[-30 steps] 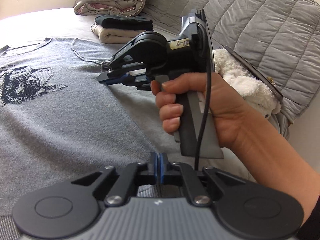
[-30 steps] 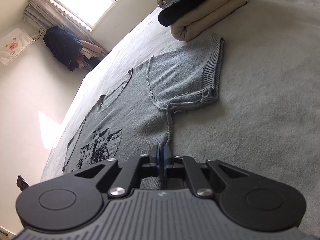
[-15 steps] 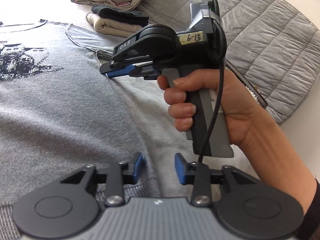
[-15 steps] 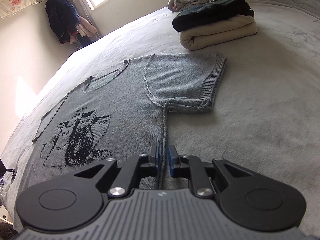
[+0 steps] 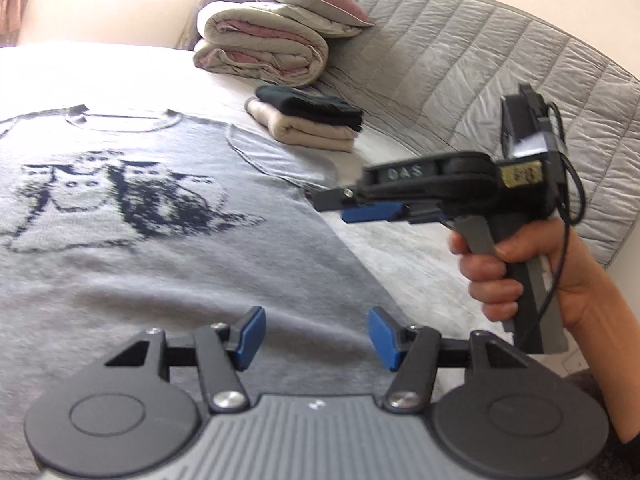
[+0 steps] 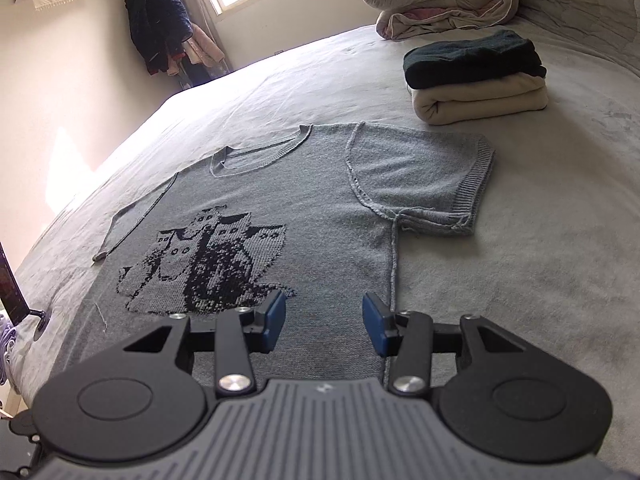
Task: Fold clothes
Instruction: 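Open both grippers and release the sweater, lifting away, then raise both grippers back above the flat grey sweater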
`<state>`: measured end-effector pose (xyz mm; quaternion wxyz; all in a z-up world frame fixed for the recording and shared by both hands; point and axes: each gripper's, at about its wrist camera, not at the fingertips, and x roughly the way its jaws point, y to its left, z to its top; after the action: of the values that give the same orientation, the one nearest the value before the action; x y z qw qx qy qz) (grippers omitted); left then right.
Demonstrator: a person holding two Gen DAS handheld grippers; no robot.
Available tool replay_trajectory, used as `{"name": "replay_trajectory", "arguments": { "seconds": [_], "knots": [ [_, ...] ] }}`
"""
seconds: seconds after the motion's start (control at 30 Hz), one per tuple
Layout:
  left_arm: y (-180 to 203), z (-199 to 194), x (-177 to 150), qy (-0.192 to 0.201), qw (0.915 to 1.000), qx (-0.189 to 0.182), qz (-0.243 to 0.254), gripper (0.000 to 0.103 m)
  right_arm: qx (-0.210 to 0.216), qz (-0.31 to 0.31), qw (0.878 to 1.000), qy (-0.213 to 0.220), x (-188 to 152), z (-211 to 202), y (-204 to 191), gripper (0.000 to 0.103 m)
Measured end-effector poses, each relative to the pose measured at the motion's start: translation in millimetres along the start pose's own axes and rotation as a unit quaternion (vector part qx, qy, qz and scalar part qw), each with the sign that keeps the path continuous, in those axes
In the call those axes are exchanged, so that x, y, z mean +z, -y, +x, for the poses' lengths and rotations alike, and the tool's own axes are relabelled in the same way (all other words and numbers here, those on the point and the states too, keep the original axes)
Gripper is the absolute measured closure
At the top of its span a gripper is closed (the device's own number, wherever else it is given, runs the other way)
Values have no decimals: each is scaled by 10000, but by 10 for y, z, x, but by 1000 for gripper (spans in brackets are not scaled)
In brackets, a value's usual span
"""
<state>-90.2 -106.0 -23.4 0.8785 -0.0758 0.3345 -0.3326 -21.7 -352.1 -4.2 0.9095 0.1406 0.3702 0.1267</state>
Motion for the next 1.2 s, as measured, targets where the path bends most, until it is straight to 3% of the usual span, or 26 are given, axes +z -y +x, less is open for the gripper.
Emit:
{"name": "replay_trajectory", "arguments": {
  "seconds": [0.1,0.2,0.27,0.43,0.5,0.77,0.9,1.0,1.03,1.1,1.2],
  "knots": [
    [-227,-46,39,198,9995,264,-30,44,13,-171,9998,-73,-18,73,-141,56],
    [-375,14,-5,46,9993,332,-133,43,21,-347,9993,-130,-60,180,-309,56],
    [-389,46,-118,-166,9995,236,-131,44,74,-595,9981,-139,-116,249,-457,56],
    [-176,-115,-486,-118,9979,-30,643,42,76,-1693,9854,-169,-329,413,-845,56],
    [-153,-218,-580,-183,9970,-167,731,42,36,-1965,9800,-324,-431,473,-912,56],
    [-312,-638,-682,-302,9972,-502,466,42,-65,-2901,9559,-456,-875,235,-1031,49],
    [-406,-855,-712,-82,9992,-154,351,39,87,-3107,9481,-667,-1003,-3,-952,49],
    [-520,-989,-721,150,9998,57,81,25,303,-3406,9336,-1075,-1033,-133,-933,43],
    [-565,-1018,-709,184,9998,125,21,24,363,-3505,9283,-1192,-1039,-169,-933,42],
    [-647,-1071,-672,245,9992,312,-67,24,349,-3655,9220,-1225,-1029,-203,-978,42],
    [-764,-1149,-585,358,9966,711,-199,23,351,-3684,9222,-1120,-955,-207,-1101,42]
  ]
}}
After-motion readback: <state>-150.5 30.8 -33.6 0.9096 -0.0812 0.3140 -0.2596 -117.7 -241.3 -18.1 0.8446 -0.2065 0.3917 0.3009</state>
